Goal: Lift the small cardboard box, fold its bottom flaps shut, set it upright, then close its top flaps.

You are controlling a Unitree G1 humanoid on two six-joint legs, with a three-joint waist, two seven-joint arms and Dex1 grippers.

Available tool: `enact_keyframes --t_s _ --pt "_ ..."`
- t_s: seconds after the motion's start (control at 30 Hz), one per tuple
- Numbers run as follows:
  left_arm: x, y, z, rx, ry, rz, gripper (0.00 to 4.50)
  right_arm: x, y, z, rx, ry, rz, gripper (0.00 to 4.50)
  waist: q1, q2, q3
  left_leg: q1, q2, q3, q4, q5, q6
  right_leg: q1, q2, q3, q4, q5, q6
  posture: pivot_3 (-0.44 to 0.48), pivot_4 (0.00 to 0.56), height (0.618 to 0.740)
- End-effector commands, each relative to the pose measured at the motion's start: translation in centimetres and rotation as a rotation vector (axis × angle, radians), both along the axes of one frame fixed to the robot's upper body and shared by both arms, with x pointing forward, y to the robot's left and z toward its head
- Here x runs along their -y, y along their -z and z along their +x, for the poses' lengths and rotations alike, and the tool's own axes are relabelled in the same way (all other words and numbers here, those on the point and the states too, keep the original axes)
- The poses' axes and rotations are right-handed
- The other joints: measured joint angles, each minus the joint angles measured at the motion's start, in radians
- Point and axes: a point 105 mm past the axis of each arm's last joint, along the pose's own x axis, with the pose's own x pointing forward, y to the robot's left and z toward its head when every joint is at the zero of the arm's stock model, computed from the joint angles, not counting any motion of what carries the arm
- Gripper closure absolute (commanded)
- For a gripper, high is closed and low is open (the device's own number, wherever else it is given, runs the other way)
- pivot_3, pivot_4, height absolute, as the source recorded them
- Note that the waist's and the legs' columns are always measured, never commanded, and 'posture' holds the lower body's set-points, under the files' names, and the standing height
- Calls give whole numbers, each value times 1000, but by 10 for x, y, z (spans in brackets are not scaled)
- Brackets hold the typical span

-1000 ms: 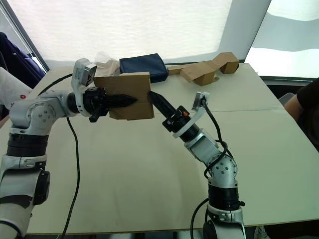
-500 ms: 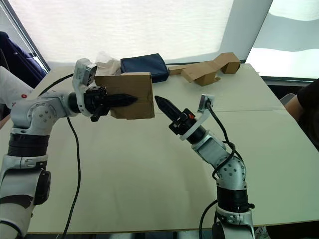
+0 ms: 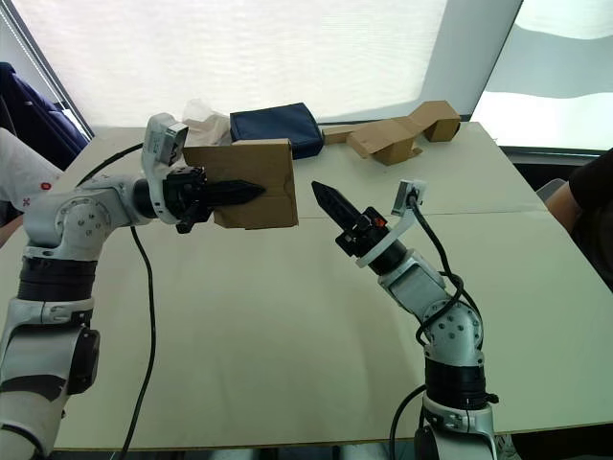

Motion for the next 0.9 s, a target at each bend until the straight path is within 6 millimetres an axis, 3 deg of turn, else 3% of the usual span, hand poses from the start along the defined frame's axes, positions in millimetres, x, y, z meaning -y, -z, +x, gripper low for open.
enact_keyframes --t_s 0.03,0.27,0.43,0.53,0.6,0.67,0.8,0.9 --pt "-2 -15 -3 52 3 -23 4500 -13 -3 -8 65 -31 -75 4452 0 0 0 0 0 0 0 0 0 0 0 0 0 0 0 0 150 740" --pt "0 -10 -2 41 -1 -21 4500 -29 -1 -16 99 -81 -132 4452 1 0 0 0 0 0 0 0 0 0 0 0 0 0 0 0 150 740" --pt "1 -7 -4 26 -3 -24 4500 -29 2 -14 98 -60 -153 4452 1 0 0 0 0 0 0 0 0 0 0 0 0 0 0 0 150 740" --pt "0 -5 -2 15 -17 -4 4500 -12 5 -12 93 -7 -178 4452 1 0 0 0 0 0 0 0 0 0 0 0 0 0 0 0 150 740" --pt "-2 -6 10 78 -95 47 4500 6 9 -11 88 45 -228 4452 3 0 0 0 0 0 0 0 0 0 0 0 0 0 0 0 150 740" --pt "-1 -1 19 68 -122 151 4500 23 16 -13 95 89 -324 4452 10 0 0 0 -1 0 0 0 0 0 0 0 -1 0 0 0 150 740" --pt "-2 17 20 113 -17 486 4500 53 30 -17 131 157 -598 4452 7 0 0 -1 -4 0 0 0 1 0 0 0 -2 0 0 0 150 740" --pt "1 18 24 159 31 631 4500 64 40 -24 156 158 -770 4452 6 0 0 -1 -6 0 -1 0 1 0 2 0 -3 0 0 0 150 740"
